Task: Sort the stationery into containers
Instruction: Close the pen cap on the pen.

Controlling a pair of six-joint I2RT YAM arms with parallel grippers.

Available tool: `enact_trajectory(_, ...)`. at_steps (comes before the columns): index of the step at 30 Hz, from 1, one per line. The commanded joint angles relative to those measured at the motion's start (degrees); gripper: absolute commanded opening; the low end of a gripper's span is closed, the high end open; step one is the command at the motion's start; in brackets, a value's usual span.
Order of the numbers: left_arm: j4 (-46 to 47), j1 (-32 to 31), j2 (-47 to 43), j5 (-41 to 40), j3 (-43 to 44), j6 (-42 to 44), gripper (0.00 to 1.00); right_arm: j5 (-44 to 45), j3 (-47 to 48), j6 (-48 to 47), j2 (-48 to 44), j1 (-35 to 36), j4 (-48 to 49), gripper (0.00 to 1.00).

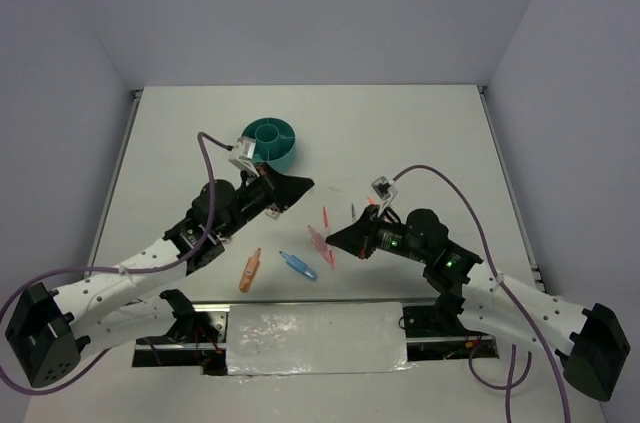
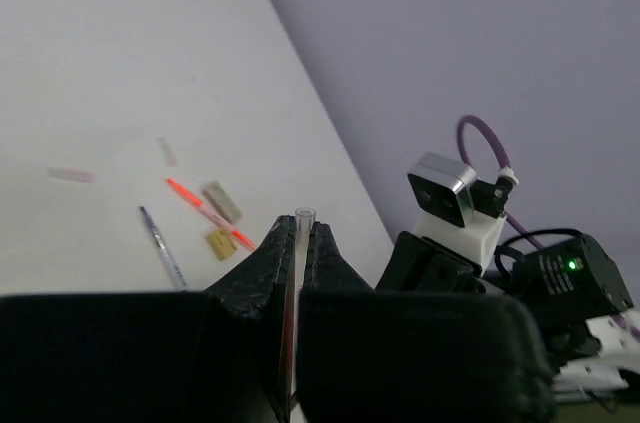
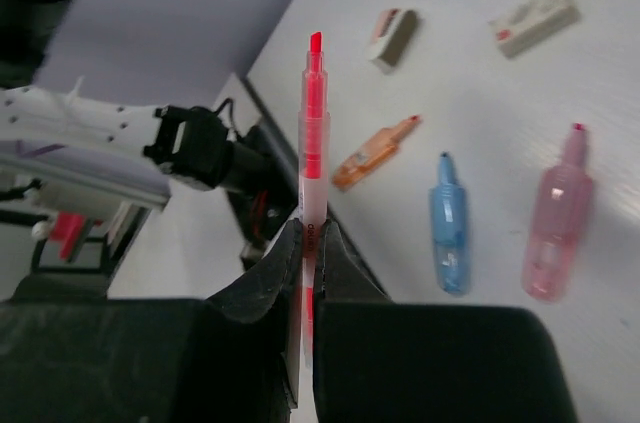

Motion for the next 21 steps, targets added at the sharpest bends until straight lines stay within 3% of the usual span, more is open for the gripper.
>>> enact_trajectory(1, 17.1, 0.3, -1.6, 9.0, -4.7, -1.8, 0.0, -3.7, 1.3, 0.6, 1.4, 4.0, 16.4, 0.0)
enact_trajectory(10, 19.7, 0.3, -4.7, 9.8, -6.1, -1.4, 0.0, 0.2, 4.9, -1.3, 7.7, 9.4, 15.3, 0.0)
enact_trajectory(21, 18.5, 0.3, -6.6, 8.3, -7.5, -0.4, 0.0, 5.2, 5.9, -3.0, 3.1, 9.5, 10.0, 0.0)
